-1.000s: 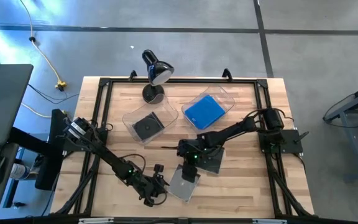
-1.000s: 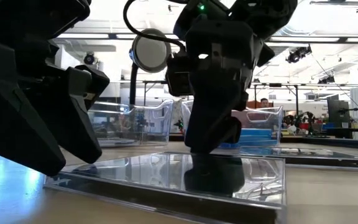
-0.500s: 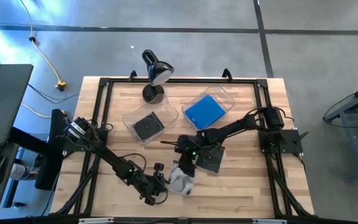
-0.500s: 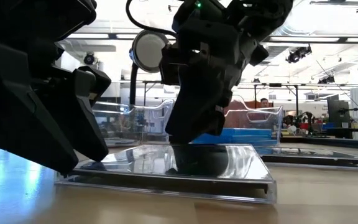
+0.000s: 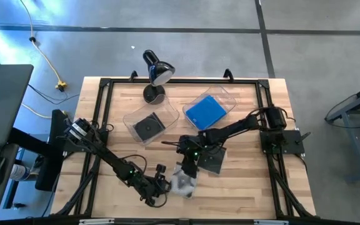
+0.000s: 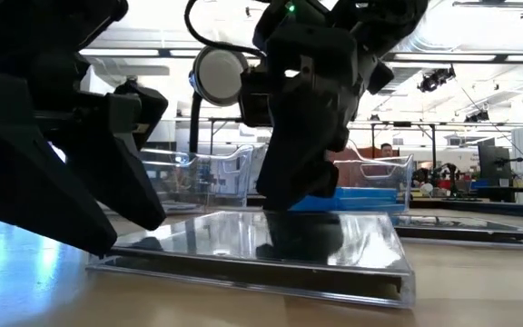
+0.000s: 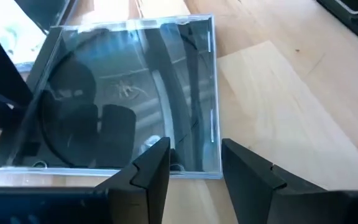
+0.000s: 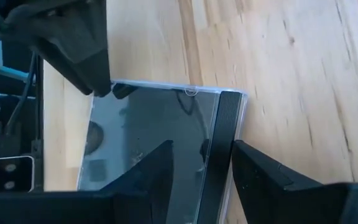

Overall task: Pick & place jewel cases by type
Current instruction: Put the left black CD case into the left transparent bin

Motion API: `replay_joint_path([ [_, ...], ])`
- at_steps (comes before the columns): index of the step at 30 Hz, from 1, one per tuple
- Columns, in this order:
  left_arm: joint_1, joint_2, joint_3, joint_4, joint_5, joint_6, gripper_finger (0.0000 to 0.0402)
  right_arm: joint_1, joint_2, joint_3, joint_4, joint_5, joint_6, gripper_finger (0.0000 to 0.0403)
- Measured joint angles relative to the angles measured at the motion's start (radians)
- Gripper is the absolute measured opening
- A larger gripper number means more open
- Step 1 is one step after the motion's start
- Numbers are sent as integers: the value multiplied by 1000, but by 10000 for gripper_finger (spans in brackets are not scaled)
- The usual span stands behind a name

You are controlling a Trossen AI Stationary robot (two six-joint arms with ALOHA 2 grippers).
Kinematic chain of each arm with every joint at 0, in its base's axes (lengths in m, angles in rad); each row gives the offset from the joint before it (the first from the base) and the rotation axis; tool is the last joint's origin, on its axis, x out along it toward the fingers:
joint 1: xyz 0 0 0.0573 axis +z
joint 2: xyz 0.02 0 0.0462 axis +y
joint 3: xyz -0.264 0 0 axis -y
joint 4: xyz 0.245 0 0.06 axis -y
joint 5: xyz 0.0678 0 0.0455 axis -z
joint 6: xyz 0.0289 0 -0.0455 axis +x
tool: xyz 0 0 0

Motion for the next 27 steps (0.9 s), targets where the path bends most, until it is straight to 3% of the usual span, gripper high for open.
replay_joint_path([
  [8, 37, -2, 2, 10, -28, 35, 137, -1, -109, 1, -72, 24, 8, 140],
  [13, 98, -3, 3, 26, -56, 97, 137, 4, -171, 3, -208, 89, -13, 140],
  [22, 222, -1, 40, 22, 20, 140, 137, 31, -182, 3, -436, 254, -4, 140],
  [27, 266, -1, 69, 23, 34, 174, 137, 37, -182, 3, -475, 274, -3, 140],
])
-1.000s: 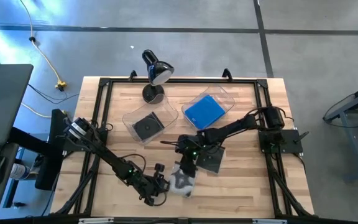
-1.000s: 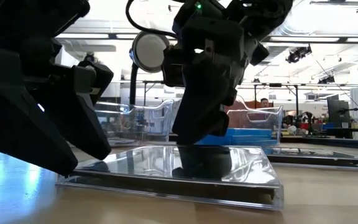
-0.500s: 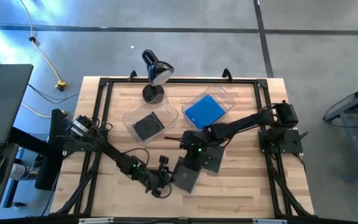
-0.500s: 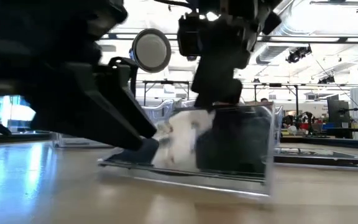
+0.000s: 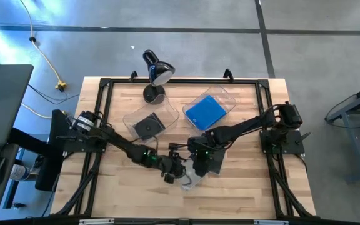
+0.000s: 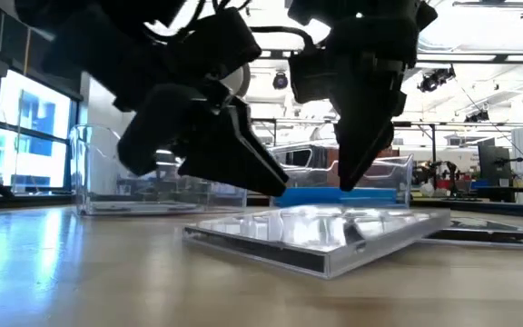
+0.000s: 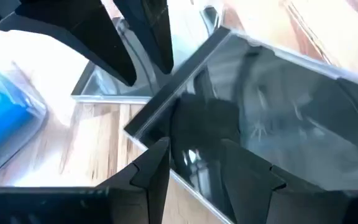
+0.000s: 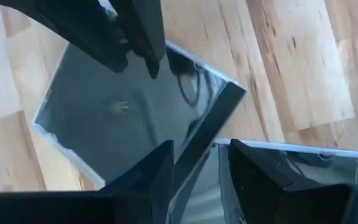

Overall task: Pick & place jewel cases by type
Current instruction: Put the left black CD case into the left transparent bin

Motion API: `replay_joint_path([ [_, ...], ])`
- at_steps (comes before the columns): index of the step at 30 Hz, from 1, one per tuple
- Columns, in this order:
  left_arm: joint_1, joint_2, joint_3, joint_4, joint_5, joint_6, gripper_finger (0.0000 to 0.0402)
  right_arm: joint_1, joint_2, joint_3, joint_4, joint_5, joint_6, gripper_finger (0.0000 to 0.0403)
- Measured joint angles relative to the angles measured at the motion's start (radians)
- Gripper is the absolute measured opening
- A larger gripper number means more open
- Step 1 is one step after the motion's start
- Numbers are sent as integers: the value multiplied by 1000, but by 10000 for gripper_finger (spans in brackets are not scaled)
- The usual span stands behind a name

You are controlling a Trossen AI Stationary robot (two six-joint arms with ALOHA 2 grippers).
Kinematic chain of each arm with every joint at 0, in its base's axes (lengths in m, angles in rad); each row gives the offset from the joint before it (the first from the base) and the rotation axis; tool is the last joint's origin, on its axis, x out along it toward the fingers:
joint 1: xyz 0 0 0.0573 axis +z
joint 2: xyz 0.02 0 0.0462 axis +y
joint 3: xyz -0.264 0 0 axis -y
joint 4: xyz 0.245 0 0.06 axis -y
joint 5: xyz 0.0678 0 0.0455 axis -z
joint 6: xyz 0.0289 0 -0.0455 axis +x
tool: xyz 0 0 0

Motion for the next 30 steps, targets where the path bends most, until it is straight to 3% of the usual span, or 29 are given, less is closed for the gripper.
replay_joint_path([
  [13, 29, -70, 73, -159, 27, -3, 107, 54, -73, -1, -142, 108, 83, 140],
  [18, 29, -149, 144, -420, 64, -67, 96, 142, -150, -1, -126, 230, -4, 140],
  [22, 28, -188, 228, -734, 61, -129, 95, 247, -158, -2, -108, 280, -102, 140],
  [30, 29, -203, 347, -1198, 68, -376, 95, 449, -43, -2, 171, 531, -399, 140],
])
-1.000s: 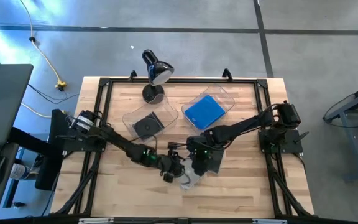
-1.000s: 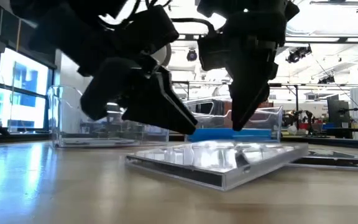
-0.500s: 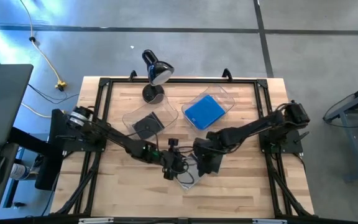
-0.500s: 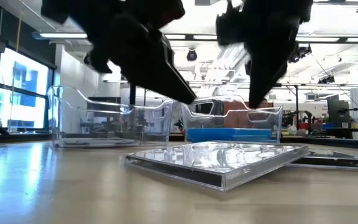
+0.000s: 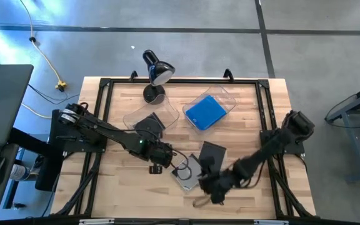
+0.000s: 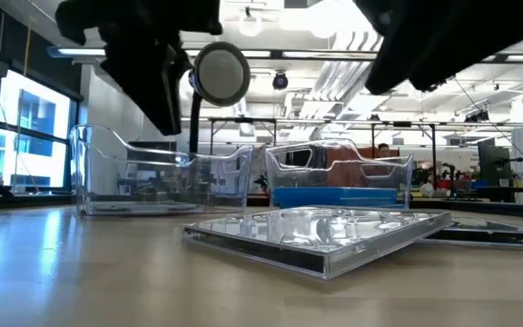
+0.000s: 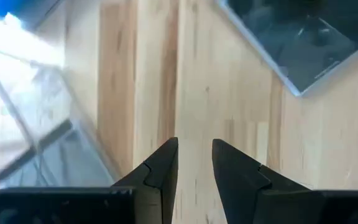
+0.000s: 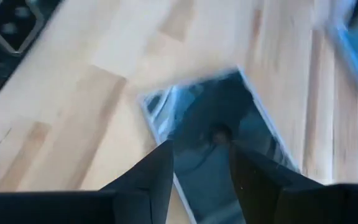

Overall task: Pick & place jewel cases by type
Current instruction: Put the left black CD case into the left transparent bin

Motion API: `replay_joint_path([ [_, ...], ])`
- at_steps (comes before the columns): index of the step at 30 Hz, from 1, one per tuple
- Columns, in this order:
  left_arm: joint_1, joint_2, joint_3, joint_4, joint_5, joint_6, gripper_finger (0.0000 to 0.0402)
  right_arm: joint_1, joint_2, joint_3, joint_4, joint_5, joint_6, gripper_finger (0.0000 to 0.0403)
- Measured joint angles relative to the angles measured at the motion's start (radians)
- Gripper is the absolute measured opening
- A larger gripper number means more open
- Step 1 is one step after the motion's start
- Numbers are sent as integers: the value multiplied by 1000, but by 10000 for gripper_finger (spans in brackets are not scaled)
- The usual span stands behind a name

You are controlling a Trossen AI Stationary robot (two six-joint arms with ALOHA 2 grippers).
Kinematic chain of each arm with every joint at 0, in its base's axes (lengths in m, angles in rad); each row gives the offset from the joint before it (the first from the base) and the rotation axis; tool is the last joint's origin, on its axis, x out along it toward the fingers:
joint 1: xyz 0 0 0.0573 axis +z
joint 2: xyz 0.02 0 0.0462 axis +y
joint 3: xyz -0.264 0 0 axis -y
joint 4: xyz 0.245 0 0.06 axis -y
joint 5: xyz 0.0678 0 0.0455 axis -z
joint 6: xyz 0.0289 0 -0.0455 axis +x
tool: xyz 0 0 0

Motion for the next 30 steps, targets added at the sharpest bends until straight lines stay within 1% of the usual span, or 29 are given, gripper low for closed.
replay_joint_path([
  [2, 0, 0, 5, -46, -4, -57, 95, 35, 42, 0, 41, 53, -43, 140],
  [4, 0, 0, 4, -47, 2, -107, 95, 59, 81, 0, 47, 119, -63, 140],
  [6, 0, 1, 3, -10, 31, -139, 95, 80, 109, 0, 60, 199, -83, 140],
  [7, 0, 6, -7, 35, 48, -148, 95, 87, 122, 0, 61, 235, -94, 140],
  [9, 0, 15, -38, 135, 101, -151, 95, 95, 144, 0, 71, 269, -99, 140],
  [11, 0, 15, -66, 197, 168, -150, 95, 96, 153, 0, 70, 259, -85, 140],
  [13, -1, 14, -80, 237, 199, -150, 95, 95, 154, 0, 69, 212, -55, 140],
  [16, 0, 14, -91, 230, 170, -150, 95, 94, 155, 0, 48, 141, -40, 140],
  [19, 4, 20, -90, 286, 127, -151, 105, 95, 155, 0, 9, 108, -38, 140],
  [21, 14, 35, -89, 324, 134, -150, 117, 93, 156, 0, -40, 104, -38, 140],
  [25, 27, 69, -88, 361, 167, -111, 154, 89, 157, 0, -64, 177, -59, 140],
  [30, 40, 89, -90, 361, 175, -112, 204, 79, 157, 0, -83, 149, -137, 140],
])
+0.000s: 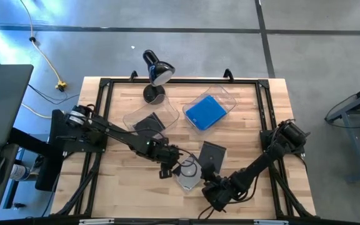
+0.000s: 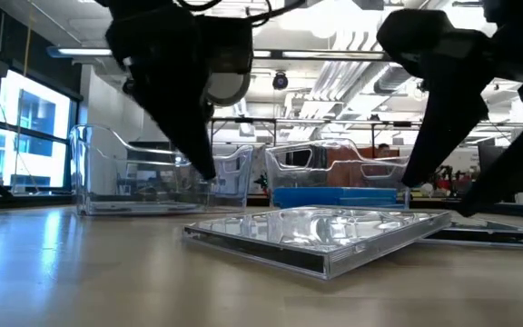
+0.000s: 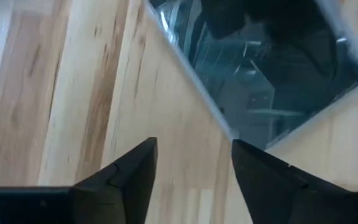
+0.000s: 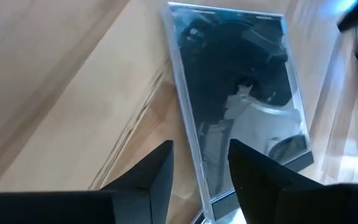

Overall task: Pick & place jewel cases by type
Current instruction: Put the left black CD case into the left transparent bin

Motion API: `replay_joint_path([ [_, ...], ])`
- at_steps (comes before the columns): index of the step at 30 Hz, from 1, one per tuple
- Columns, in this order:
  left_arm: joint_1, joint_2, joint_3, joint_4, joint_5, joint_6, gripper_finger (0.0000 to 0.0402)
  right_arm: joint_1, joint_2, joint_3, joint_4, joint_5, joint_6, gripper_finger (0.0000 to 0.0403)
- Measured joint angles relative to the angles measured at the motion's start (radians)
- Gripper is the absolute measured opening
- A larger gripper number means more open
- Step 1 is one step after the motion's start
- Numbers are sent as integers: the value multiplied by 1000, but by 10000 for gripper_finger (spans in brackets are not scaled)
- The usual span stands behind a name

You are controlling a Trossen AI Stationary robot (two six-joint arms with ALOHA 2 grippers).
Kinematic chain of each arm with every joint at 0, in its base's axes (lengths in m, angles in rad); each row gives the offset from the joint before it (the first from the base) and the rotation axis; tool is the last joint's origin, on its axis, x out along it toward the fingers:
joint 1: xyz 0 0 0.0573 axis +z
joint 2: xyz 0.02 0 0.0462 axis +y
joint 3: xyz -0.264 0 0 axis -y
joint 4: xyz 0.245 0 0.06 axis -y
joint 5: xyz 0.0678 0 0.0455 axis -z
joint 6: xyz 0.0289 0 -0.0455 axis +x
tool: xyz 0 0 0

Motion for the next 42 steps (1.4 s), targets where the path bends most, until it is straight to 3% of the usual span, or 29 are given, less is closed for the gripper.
replay_joint_path([
  [6, -1, 0, 1, 128, 58, -9, 229, -8, 15, 0, 6, 14, -32, 140],
  [20, 58, 83, 0, 168, 87, -40, 230, -15, 82, 0, 26, 130, -142, 140],
  [28, 130, 127, 2, 214, 264, -45, 230, -22, 84, 0, 19, 125, -154, 140],
  [38, 138, 129, -1, 297, 341, -43, 230, -69, 84, 0, -3, 130, -243, 140],
  [42, 137, 129, -1, 295, 323, -42, 230, -80, 84, 0, -14, 141, -248, 140],
])
